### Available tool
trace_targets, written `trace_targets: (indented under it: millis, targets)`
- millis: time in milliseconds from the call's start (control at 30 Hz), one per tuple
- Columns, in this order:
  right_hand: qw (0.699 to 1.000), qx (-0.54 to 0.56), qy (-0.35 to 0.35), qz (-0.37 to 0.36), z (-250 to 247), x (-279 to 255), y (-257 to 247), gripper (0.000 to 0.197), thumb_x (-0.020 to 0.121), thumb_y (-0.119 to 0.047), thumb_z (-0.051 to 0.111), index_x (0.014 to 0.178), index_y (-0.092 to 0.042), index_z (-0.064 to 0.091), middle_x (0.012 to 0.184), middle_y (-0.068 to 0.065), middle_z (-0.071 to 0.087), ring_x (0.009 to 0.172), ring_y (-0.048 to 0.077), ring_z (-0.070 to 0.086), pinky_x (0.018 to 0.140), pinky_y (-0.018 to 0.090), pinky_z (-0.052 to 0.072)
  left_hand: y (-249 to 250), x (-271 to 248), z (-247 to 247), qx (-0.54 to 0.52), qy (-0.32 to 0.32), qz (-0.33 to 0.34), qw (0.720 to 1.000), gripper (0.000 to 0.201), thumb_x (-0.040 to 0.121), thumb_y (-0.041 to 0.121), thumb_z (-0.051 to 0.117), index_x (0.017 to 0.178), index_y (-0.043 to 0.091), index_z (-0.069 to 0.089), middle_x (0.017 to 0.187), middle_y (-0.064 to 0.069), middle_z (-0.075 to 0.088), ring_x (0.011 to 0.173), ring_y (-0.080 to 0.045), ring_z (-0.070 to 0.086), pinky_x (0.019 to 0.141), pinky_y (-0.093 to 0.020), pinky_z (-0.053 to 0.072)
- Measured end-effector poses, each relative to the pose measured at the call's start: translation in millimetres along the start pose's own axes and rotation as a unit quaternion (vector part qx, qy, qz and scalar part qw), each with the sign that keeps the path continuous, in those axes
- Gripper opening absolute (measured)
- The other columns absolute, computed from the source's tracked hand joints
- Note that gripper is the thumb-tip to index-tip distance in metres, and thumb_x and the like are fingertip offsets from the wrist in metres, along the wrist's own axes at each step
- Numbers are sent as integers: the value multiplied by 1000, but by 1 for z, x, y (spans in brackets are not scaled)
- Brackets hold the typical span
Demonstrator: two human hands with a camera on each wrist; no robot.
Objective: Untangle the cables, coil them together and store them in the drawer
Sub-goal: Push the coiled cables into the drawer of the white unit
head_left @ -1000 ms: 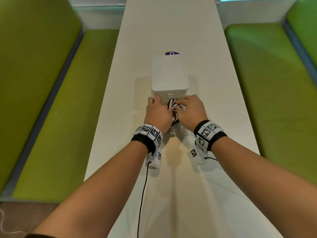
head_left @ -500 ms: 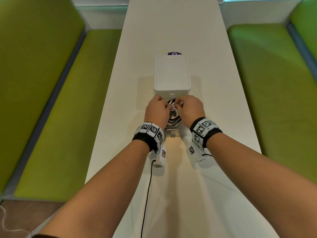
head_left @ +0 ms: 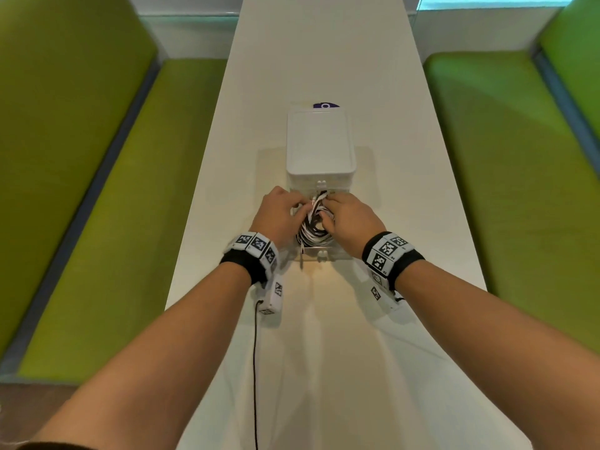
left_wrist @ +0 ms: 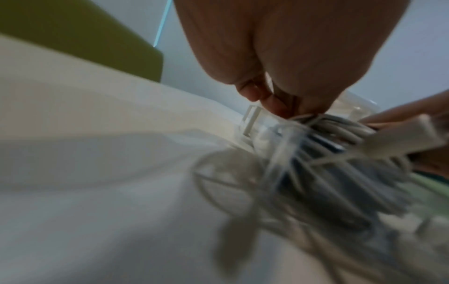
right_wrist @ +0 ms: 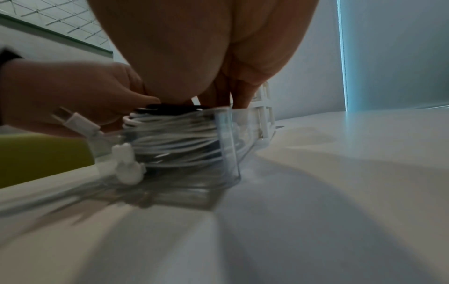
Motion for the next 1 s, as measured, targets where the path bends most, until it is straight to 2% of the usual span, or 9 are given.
trace_targets:
  millis: [167, 267, 367, 467, 533, 667, 800, 900, 1000]
  targets:
    - [1000, 5, 6, -1, 4, 0, -2, 35, 103, -27, 47, 130, -9, 59, 132, 9, 58, 126, 26, 47, 97, 37, 44, -10, -14, 3, 6, -72, 1, 997, 29, 97, 27, 56, 120, 44, 63, 118, 2, 38, 118, -23, 43, 106, -44, 41]
    - [1000, 16, 13, -7, 1, 0, -2, 33, 102, -24, 48, 127, -8, 61, 130, 10, 60, 126, 27, 48, 99, 38, 44, -3, -24, 2, 36, -170, 38, 984, 59, 89, 26, 59, 138, 55, 44, 128, 1, 36, 118, -22, 45, 103, -43, 44]
    - [999, 39, 28, -3, -3, 1, -3, 32, 104, -24, 40, 113, -9, 66, 117, 10, 64, 116, 27, 53, 96, 37, 46, -1, -29, 1, 75, -228, 60, 969, 81, 77, 23, 68, 141, 60, 35, 136, -3, 35, 128, -25, 41, 107, -43, 42]
    - [997, 62, 33, 26, -6, 7, -2, 42, 105, -34, 37, 103, -11, 72, 107, 7, 67, 110, 25, 54, 87, 30, 40, 0, -25, 2, 104, -214, 68, 969, 80, 74, 36, 81, 139, 55, 39, 135, -4, 38, 131, -25, 38, 113, -42, 36]
    - [997, 63, 29, 35, -3, 9, 2, 40, 103, -36, 43, 107, -11, 73, 112, 6, 68, 115, 25, 52, 92, 33, 42, 4, -22, 2, 104, -189, 67, 974, 75, 69, 47, 85, 133, 53, 46, 130, -2, 41, 128, -23, 39, 112, -39, 35]
    - [997, 68, 33, 34, 1, 7, 6, 35, 101, -35, 52, 117, -9, 71, 122, 7, 66, 123, 26, 49, 100, 36, 41, 7, -24, 2, 93, -138, 40, 985, 61, 70, 47, 85, 123, 43, 54, 126, 2, 45, 126, -22, 40, 109, -39, 37]
    - [994, 86, 47, 56, 0, 5, 9, 36, 99, -33, 57, 121, -7, 69, 126, 9, 53, 112, 25, 55, 92, 33, 45, 23, -29, 9, 159, -93, 94, 978, 52, 78, 48, 77, 121, 30, 54, 122, 8, 59, 124, -22, 37, 105, -38, 36]
    - [992, 88, 66, 61, -5, 3, 10, 36, 96, -33, 62, 124, -10, 63, 124, 9, 50, 102, 27, 59, 83, 32, 46, 27, -26, 7, 169, -57, 105, 978, 52, 71, 43, 85, 112, 24, 59, 122, 3, 54, 114, -22, 41, 97, -31, 38]
    - [991, 98, 84, 33, -11, 2, 4, 41, 94, -34, 65, 130, -17, 54, 125, 5, 56, 106, 26, 61, 84, 38, 51, 25, -26, 1, 98, -40, 83, 991, 48, 67, 32, 89, 99, 20, 57, 103, 9, 44, 97, -16, 45, 78, -25, 38]
Point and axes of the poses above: each hand's wrist, its own x-axis towards the middle knuckle, its own z-axis out of the palm, y = z × x, the point moved 10 cm from there along x, towards the middle knuckle
